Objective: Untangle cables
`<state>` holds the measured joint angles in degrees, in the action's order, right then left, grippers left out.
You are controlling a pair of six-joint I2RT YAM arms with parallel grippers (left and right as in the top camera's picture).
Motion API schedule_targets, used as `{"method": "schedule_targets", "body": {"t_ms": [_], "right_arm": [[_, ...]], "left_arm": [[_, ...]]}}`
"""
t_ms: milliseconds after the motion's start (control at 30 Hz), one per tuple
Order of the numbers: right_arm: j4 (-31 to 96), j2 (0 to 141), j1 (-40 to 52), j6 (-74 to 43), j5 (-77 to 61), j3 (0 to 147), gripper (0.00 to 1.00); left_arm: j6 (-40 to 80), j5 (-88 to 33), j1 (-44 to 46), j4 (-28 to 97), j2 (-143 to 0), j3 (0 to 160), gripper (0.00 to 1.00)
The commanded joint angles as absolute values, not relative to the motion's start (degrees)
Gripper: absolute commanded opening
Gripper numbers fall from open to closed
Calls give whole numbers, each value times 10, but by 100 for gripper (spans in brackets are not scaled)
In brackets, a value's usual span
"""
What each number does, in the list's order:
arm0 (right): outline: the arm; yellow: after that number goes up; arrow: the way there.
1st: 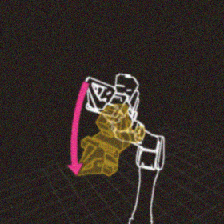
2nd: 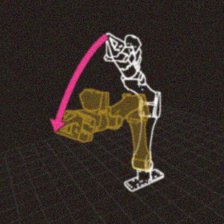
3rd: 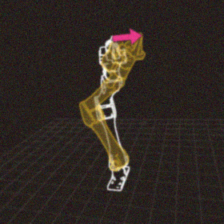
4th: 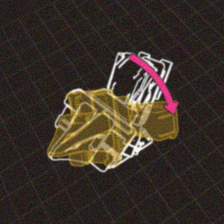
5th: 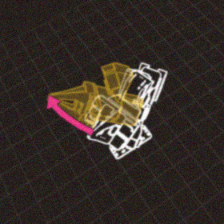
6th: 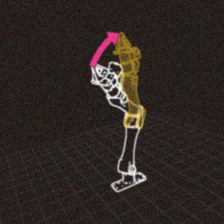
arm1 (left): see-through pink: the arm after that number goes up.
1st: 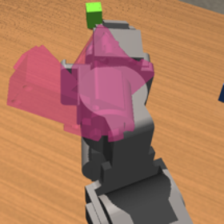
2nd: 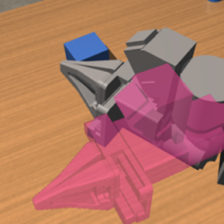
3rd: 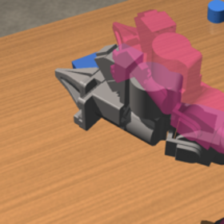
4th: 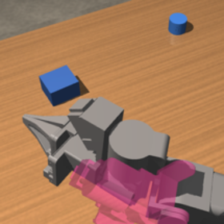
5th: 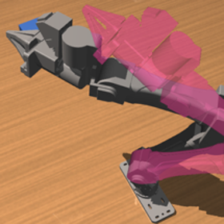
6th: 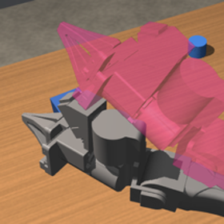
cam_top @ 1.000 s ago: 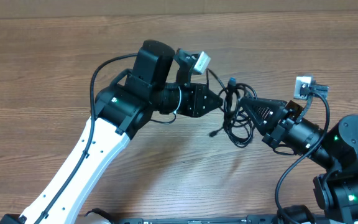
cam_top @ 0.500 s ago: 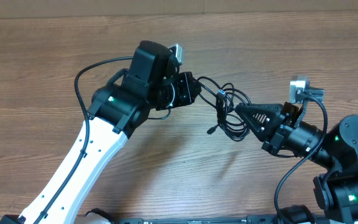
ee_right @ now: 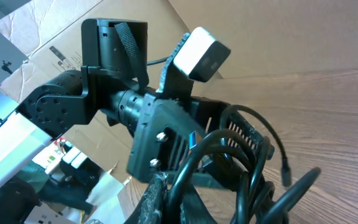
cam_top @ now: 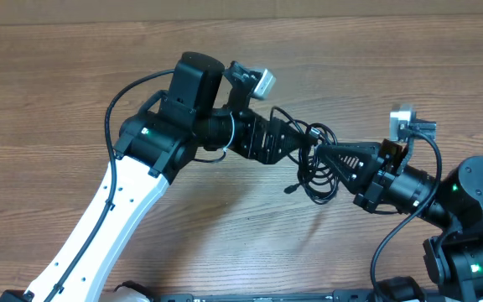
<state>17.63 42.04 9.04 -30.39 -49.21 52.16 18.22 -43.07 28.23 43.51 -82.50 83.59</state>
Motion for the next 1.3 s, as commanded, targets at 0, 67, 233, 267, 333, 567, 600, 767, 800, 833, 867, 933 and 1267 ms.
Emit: {"method": "schedule_targets", "body": {"t_ms": [0,67,233,267,333,567,600,767,800,833,867,933,1267], "right_arm": [[172,413,89,-304,-494,535,4],[172,413,89,-304,-485,535,4],[172,415,89,-304,-475,535,4],[172,416,90,-304,-475,535,4],[172,422,90,-317,-477,535,4],[172,446,90,-332,-477,535,4],[172,448,90,-350,-477,535,4],[154,449,90,-369,-517,535,4],[148,449,90,-376,-529,535,4],[140,449,90,-377,-547,535,4],[138,449,90,-377,-553,535,4],[137,449,90,-377,-563,535,4],[137,449,90,-377,-561,535,4]], "left_arm": [[107,-531,281,433,-822,842,99],[93,-552,281,433,-822,841,98],[93,-581,281,432,-822,841,99],[92,-586,281,432,-822,842,100],[92,-588,283,432,-822,842,100],[92,-583,286,431,-822,841,100],[92,-562,286,430,-822,842,100],[94,-482,285,430,-822,841,100],[94,-469,285,430,-822,842,100],[94,-449,285,430,-822,841,100],[94,-441,285,430,-822,842,100],[94,-427,285,430,-822,841,100],[94,-405,285,431,-822,842,90]]}}
